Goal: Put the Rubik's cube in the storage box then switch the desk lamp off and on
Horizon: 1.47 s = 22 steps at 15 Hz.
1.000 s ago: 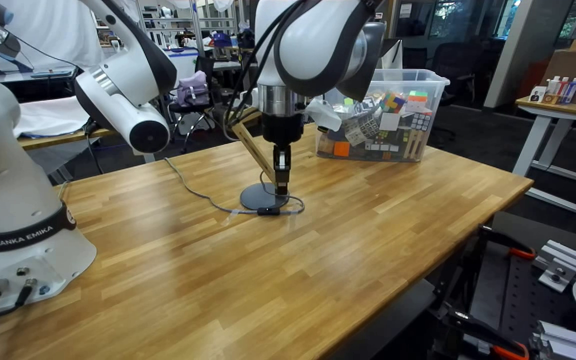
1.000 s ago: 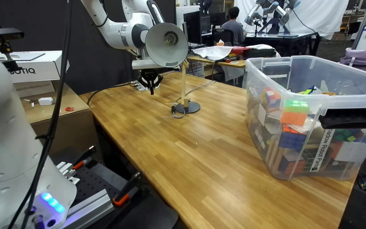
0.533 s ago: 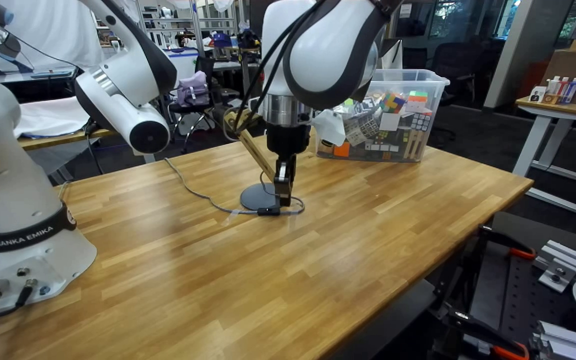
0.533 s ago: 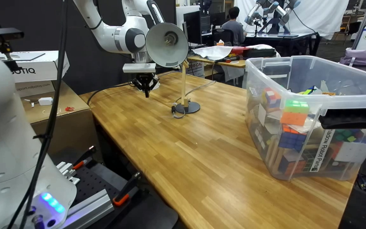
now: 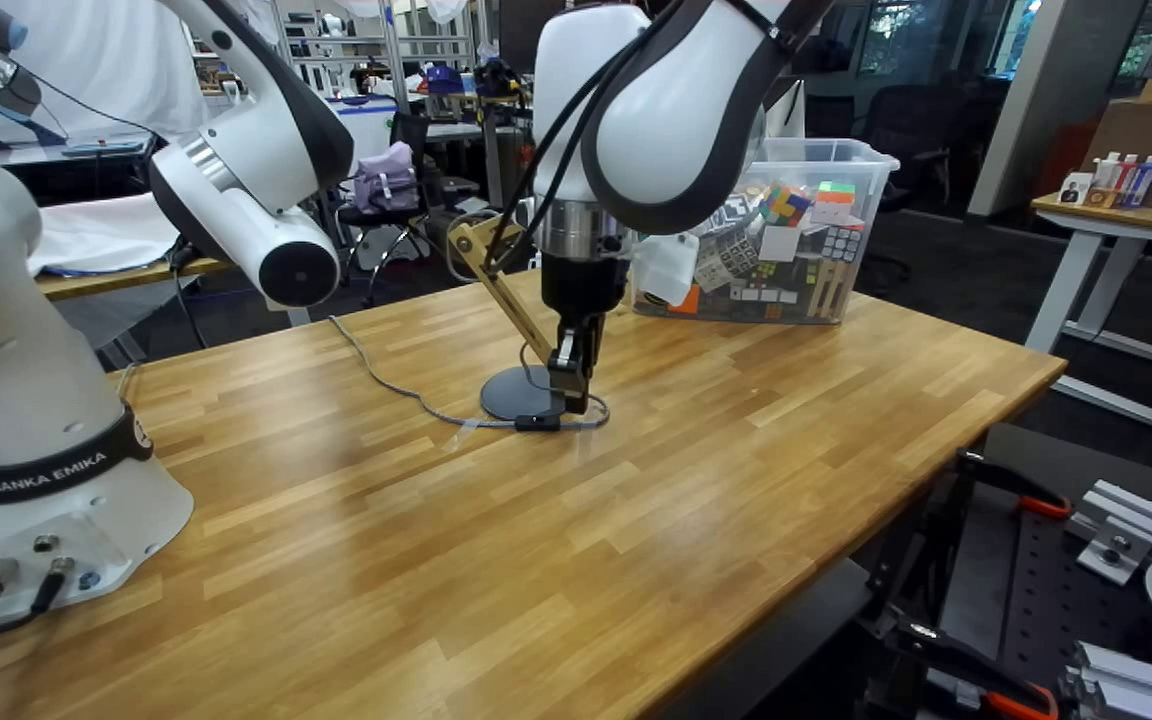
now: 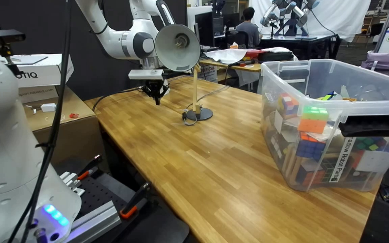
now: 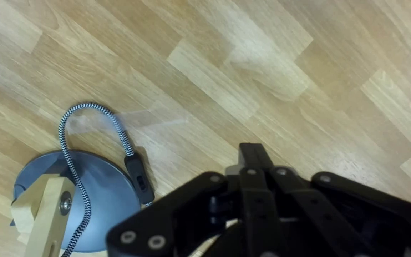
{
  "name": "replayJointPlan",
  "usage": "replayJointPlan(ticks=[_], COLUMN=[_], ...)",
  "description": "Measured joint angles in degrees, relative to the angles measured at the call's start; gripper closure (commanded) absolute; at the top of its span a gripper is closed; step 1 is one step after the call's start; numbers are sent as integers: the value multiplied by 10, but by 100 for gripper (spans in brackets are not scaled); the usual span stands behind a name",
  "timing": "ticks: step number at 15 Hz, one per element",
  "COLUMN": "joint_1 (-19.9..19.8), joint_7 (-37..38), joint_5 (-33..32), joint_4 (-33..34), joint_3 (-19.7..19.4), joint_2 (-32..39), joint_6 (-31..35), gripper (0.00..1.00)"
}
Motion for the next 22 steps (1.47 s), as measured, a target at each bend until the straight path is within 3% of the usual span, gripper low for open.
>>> replayJointPlan(ticks=[14,22], joint_1=[2,3], joint_7=[1,-11], joint_5=[-3,-78], joint_4=[0,48], joint_3=[-2,-39], joint_2=[1,61], joint_6=[0,-11], gripper=[100,100])
